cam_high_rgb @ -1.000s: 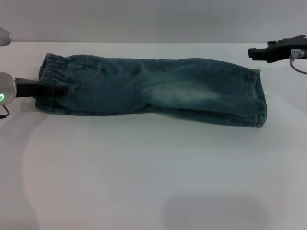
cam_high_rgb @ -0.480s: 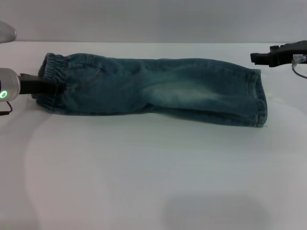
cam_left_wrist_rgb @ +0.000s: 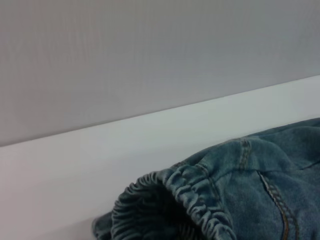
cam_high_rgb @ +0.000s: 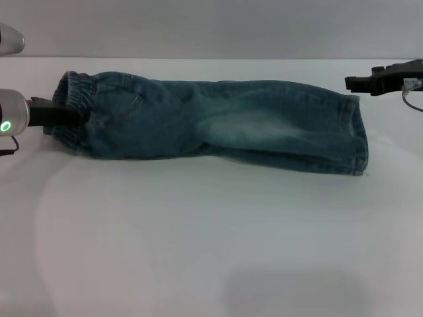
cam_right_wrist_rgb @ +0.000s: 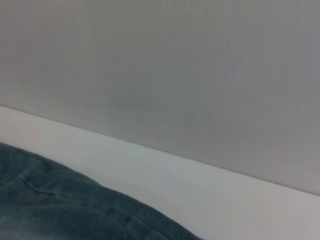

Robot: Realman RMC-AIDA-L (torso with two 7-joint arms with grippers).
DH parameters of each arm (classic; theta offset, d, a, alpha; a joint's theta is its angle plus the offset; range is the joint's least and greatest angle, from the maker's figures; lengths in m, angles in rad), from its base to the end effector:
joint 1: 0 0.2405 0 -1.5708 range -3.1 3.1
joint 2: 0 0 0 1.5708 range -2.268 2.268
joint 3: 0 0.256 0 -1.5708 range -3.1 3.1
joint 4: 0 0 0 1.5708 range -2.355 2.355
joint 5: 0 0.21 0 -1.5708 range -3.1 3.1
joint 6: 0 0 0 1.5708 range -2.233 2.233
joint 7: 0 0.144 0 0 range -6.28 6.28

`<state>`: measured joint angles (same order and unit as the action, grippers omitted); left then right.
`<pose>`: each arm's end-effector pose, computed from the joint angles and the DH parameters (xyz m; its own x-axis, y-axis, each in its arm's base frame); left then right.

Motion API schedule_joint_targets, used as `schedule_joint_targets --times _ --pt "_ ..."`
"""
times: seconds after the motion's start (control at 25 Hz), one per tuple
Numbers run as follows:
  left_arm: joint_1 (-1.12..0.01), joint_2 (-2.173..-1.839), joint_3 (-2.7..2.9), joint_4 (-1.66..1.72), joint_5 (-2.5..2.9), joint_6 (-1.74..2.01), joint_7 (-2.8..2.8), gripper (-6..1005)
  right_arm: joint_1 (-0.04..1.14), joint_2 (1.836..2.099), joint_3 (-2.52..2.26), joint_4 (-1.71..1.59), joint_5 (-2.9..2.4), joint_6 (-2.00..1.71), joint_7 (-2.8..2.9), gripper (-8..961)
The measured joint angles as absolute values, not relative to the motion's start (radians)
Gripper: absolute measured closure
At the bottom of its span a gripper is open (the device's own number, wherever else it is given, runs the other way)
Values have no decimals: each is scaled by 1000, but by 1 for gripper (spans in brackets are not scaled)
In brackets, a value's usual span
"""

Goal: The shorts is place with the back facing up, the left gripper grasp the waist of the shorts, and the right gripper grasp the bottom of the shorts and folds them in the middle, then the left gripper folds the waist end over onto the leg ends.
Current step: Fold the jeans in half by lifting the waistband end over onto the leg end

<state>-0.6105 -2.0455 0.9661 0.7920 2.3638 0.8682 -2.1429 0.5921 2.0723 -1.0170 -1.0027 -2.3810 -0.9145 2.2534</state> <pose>-0.2918 0.4190 0.0256 0.6765 0.6591 0.3285 0.6916 -0.4153 -0.5910 0.2491 0.4291 0.0435 0.7188 -0.5852 -0.3753 -0.6685 -0.4336 -0.6042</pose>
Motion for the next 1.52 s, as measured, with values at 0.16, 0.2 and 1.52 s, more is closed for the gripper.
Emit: schedule_joint_targets --times 0.16,0.2,1.52 --pt "-610 -2049 966 820 2362 888 -2143 937 594 2072 -1025 -987 -2372 -903 2246 357" --pt "-611 -2051 966 840 2358 910 -2143 940 594 2072 -1025 -987 -2372 -903 2246 357" --pt "-810 -2058 1103 1293 2211 1249 -2225 939 742 2077 -1517 -805 -2198 -616 2240 358"
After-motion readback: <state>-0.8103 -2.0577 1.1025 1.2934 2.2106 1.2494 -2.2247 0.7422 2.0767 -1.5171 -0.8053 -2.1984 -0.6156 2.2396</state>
